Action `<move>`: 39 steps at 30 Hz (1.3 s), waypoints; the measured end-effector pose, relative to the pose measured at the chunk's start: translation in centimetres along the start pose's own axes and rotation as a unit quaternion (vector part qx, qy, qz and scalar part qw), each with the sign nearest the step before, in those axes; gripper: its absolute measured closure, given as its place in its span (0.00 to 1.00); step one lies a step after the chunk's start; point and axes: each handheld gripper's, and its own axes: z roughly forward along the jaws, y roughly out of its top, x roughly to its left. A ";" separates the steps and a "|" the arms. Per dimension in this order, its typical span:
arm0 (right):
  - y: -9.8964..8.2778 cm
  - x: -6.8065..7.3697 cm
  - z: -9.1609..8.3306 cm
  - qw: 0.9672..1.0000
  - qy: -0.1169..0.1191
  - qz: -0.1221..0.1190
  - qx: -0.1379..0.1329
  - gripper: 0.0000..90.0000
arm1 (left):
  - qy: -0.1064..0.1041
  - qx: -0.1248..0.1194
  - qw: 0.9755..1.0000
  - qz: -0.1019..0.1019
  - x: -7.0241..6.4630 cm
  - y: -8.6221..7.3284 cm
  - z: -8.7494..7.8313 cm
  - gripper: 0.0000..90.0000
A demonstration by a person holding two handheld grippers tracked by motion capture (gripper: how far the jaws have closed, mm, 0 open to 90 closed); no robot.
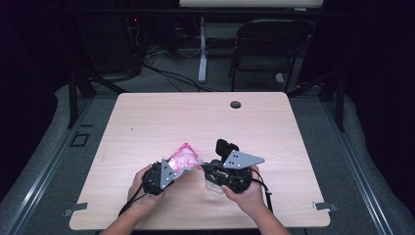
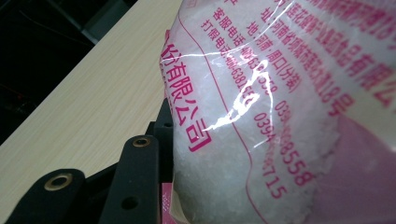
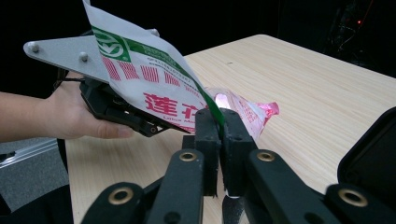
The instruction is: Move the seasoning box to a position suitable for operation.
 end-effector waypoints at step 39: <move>-0.5 -1.0 -1.0 0.999 -0.032 0.008 -0.004 1.00 | 0.047 -0.033 0.997 0.058 0.1 1.8 2.0 0.70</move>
